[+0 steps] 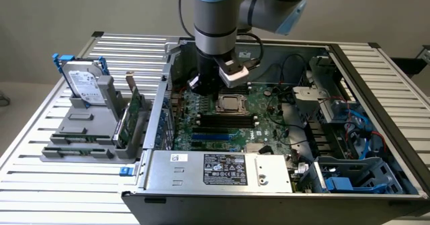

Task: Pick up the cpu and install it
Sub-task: 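Install the first cpu locking lever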

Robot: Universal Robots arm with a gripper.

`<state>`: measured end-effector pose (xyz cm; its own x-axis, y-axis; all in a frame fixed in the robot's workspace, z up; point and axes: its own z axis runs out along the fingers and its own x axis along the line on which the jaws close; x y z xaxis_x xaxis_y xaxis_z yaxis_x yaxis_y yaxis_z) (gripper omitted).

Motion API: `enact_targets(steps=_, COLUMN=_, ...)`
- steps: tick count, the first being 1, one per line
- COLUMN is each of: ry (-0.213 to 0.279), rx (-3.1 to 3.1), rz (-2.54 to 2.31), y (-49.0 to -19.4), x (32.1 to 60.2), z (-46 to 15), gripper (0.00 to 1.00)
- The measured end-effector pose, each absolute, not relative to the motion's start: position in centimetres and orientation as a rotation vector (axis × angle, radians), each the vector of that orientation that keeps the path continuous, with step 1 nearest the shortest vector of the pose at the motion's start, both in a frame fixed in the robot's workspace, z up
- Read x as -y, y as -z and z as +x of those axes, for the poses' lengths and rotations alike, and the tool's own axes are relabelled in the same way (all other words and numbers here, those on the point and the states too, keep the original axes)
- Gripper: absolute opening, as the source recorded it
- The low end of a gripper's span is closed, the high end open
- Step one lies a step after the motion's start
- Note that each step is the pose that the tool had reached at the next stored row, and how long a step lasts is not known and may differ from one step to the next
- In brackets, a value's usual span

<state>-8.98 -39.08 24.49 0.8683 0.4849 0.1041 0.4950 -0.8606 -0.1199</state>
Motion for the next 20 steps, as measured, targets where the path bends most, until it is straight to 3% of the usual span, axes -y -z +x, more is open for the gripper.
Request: enact_targets(steps=20, ry=0.065, rx=1.264, rz=-2.707, y=-25.8, x=39.1, z=-9.0, gripper=0.11)
